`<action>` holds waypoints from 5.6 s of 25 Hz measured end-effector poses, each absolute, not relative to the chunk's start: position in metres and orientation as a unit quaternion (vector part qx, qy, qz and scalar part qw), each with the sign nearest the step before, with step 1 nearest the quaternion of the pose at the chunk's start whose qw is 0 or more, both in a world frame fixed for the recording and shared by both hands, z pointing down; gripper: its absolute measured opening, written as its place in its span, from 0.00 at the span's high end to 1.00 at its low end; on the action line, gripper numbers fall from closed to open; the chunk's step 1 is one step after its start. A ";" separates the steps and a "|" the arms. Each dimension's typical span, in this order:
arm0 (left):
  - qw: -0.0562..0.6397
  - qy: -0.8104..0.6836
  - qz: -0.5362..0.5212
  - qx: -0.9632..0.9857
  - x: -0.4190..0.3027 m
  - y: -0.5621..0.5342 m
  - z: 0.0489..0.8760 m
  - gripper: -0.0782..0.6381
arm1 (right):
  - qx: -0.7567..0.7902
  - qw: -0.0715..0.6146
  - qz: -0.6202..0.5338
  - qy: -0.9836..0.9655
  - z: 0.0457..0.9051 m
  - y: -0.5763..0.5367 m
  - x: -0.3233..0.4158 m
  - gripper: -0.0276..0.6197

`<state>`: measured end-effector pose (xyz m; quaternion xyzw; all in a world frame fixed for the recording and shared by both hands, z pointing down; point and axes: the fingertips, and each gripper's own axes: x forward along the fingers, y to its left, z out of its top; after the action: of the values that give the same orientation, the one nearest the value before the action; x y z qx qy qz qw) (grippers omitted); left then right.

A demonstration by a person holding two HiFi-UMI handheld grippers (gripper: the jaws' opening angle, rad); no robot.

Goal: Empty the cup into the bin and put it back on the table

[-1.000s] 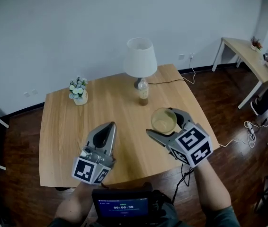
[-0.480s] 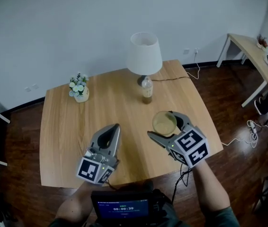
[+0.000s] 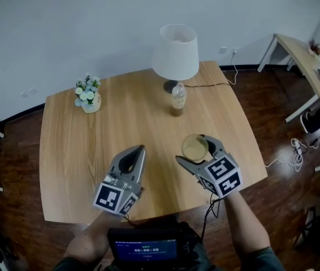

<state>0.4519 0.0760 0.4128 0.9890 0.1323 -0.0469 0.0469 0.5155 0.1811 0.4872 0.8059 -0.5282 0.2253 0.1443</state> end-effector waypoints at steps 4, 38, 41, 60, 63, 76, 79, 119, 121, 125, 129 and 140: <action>0.059 0.128 -0.027 0.990 0.462 0.070 0.435 0.89 | 0.801 0.134 0.248 -0.528 0.518 0.175 0.521 0.34; 0.101 0.069 0.154 0.981 0.522 0.050 0.608 0.89 | 0.782 0.109 0.256 -0.558 0.645 0.137 0.545 0.34; 0.103 0.069 0.157 0.980 0.520 0.051 0.611 0.89 | 0.783 0.108 0.246 -0.561 0.645 0.136 0.544 0.34; 0.102 0.074 0.124 0.984 0.503 0.050 0.586 0.89 | 0.801 0.108 0.220 -0.547 0.620 0.142 0.541 0.29; 0.100 0.075 0.114 0.986 0.497 0.050 0.576 0.89 | 0.804 0.112 0.210 -0.545 0.609 0.148 0.538 0.29; 0.090 0.091 0.034 0.991 0.459 0.050 0.502 0.89 | 0.832 0.092 0.153 -0.525 0.526 0.167 0.504 0.42; 0.078 0.109 0.008 0.991 0.448 0.055 0.478 0.89 | 0.844 0.098 0.119 -0.514 0.498 0.172 0.495 0.56; 0.002 0.025 -0.131 0.991 0.278 0.186 0.346 0.89 | 0.827 0.056 0.014 -0.559 0.352 0.346 0.360 0.95; -0.002 0.029 -0.135 0.990 0.272 0.196 0.343 0.89 | 0.828 0.052 0.018 -0.558 0.354 0.354 0.359 0.95; -0.014 0.041 -0.135 0.990 0.264 0.217 0.338 0.89 | 0.828 0.048 0.020 -0.558 0.357 0.368 0.359 0.95; -0.026 0.045 -0.134 0.990 0.261 0.224 0.331 0.89 | 0.825 0.045 0.021 -0.564 0.357 0.370 0.359 0.95; -0.023 0.049 -0.138 0.989 0.238 0.208 0.320 0.89 | 0.835 0.021 0.017 -0.550 0.341 0.366 0.353 0.95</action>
<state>0.2383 0.2084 0.3197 0.9889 0.0488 -0.1381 -0.0233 0.3529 0.3660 0.3415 0.8346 -0.5503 0.0172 0.0205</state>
